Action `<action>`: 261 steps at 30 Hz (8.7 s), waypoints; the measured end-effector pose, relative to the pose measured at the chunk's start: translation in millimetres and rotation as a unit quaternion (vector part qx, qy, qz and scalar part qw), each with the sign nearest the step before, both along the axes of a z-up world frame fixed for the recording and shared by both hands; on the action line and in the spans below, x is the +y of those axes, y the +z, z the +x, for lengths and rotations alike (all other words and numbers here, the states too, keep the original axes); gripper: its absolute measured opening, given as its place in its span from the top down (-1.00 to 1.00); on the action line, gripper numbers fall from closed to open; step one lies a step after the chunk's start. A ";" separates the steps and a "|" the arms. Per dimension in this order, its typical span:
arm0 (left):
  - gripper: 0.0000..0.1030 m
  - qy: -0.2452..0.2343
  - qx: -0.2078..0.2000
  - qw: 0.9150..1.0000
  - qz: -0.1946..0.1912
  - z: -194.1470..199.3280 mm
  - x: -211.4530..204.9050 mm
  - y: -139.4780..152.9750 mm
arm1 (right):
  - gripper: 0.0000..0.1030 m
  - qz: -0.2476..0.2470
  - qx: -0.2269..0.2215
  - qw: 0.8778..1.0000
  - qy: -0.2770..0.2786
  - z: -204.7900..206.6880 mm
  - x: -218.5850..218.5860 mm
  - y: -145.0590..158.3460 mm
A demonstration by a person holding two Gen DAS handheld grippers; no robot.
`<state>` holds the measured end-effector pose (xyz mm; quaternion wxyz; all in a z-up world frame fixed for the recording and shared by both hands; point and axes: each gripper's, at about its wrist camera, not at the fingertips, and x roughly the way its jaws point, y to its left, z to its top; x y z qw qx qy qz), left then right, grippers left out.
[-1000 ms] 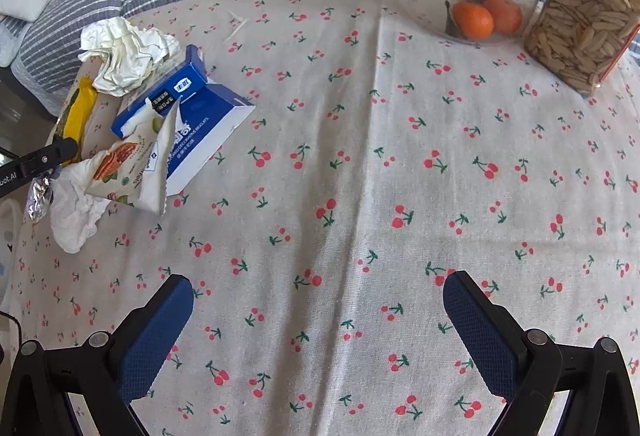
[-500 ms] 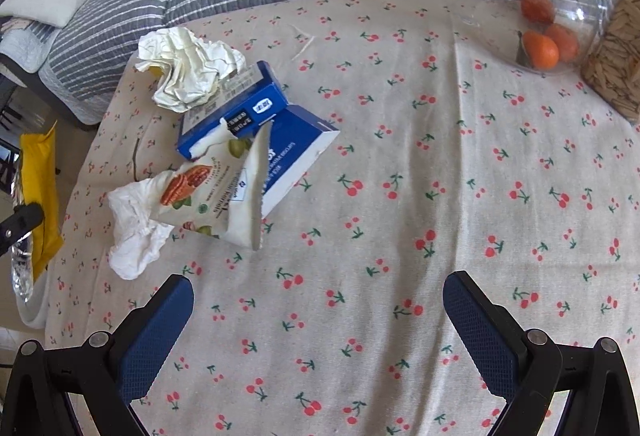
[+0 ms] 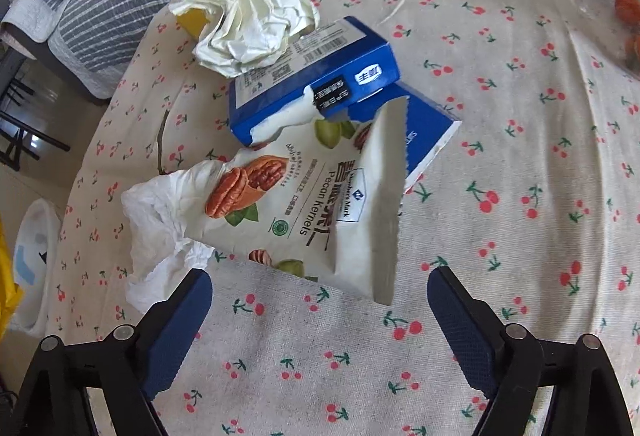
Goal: Collect trash
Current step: 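Reach the right gripper to the pecan snack bag and grasp it, then lift the pecan bag with the right gripper while the left holds the yellow bag, then drop the yellow snack bag into the white bin with the left gripper, then drop the pecan bag into the white bin with the right gripper, then grasp the white tissue beside the orange peel with the left gripper, then carry the tissue into the white bin with the left gripper while the right grasps the orange peel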
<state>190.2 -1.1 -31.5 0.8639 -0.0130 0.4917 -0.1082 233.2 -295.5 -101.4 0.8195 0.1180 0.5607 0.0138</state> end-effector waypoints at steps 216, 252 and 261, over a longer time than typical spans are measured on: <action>0.10 -0.135 -0.006 0.991 -0.009 53.7 -195.0 -59.8 | -0.92 -0.066 0.007 0.996 -0.056 -112.8 -135.3 31.4; 0.65 0.002 -0.020 0.999 -0.031 20.0 15.3 7.4 | -0.92 0.007 -0.045 0.998 0.044 -5.4 52.0 21.5; 0.65 0.040 -0.006 0.999 -0.012 2.5 84.9 -5.0 | -0.51 0.030 -0.061 0.998 0.013 22.6 74.1 -3.5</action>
